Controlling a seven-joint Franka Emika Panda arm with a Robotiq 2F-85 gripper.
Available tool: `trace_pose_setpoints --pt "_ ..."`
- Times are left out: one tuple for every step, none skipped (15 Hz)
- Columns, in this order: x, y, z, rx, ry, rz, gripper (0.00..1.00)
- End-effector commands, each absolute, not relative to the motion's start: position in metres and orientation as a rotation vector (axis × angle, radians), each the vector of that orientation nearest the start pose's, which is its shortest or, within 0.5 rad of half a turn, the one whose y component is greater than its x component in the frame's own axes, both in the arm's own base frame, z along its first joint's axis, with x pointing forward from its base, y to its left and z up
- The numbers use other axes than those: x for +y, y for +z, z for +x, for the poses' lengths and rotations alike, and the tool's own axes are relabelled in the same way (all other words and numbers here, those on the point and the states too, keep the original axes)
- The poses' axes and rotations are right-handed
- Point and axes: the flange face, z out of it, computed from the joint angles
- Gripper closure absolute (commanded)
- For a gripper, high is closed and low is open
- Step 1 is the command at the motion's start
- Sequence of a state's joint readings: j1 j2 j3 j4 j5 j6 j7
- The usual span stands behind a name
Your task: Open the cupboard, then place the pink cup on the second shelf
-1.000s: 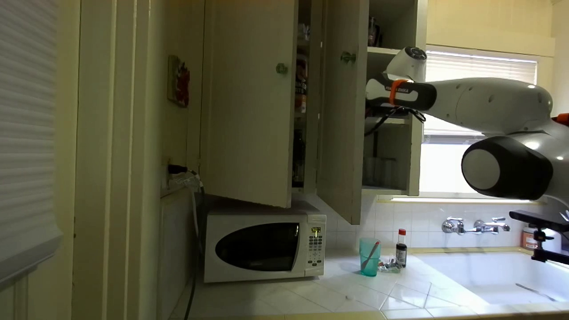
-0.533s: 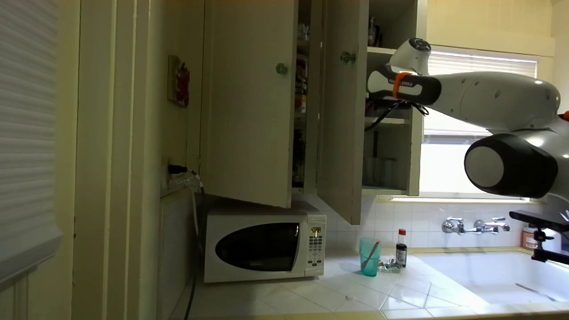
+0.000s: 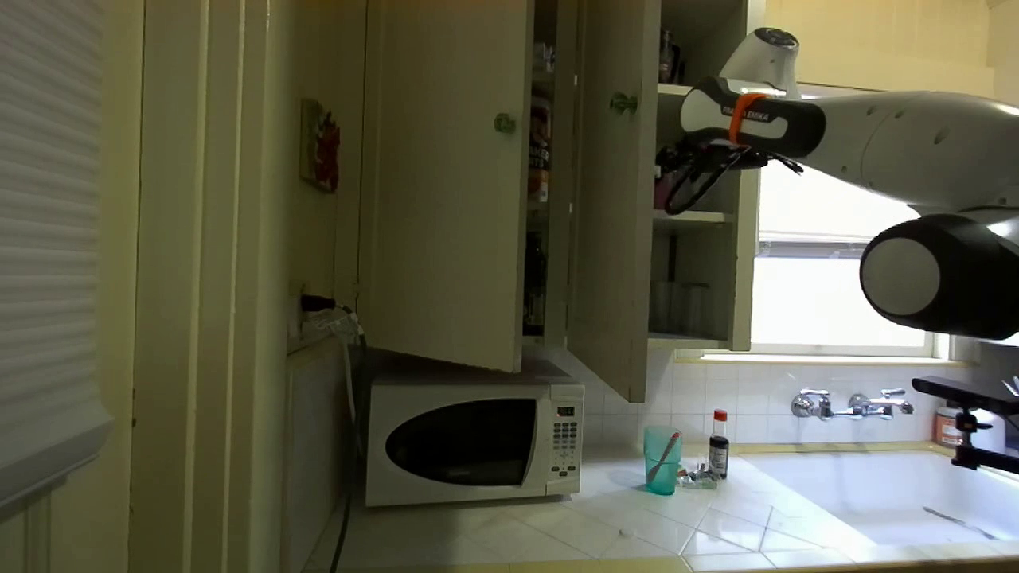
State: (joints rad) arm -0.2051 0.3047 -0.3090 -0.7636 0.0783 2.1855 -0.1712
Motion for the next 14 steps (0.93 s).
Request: trace_pose_setpoints --pt "-0.242 0.918 0.51 0.258 -1.663 -3.158 0.0" --pt "-0.242 0.922 0.501 0.189 -1.639 -3.193 0.0" --pt "-0.24 0.925 0.492 0.105 -1.613 -3.22 0.0" --pt "-0.237 0.927 0.484 0.026 -1.588 -3.236 0.0" --pt "-0.233 0.929 0.475 -0.064 -1.568 -3.232 0.0" --pt "-0.23 0.931 0.466 -0.125 -1.551 -3.24 0.0" --pt "-0.227 0.933 0.458 -0.171 -1.539 -3.241 0.0" --pt "-0.223 0.934 0.45 -0.202 -1.522 -3.252 0.0" --pt "-0.219 0.934 0.441 -0.224 -1.5 -3.261 0.0" --pt "-0.215 0.933 0.434 -0.237 -1.472 -3.276 0.0" --pt "-0.209 0.931 0.425 -0.245 -1.433 -3.297 0.0" --pt "-0.202 0.928 0.419 -0.251 -1.394 -3.324 0.0" --pt "-0.196 0.925 0.413 -0.232 -1.338 -3.387 0.0" --pt "-0.19 0.921 0.409 -0.213 -1.289 -3.447 0.0"
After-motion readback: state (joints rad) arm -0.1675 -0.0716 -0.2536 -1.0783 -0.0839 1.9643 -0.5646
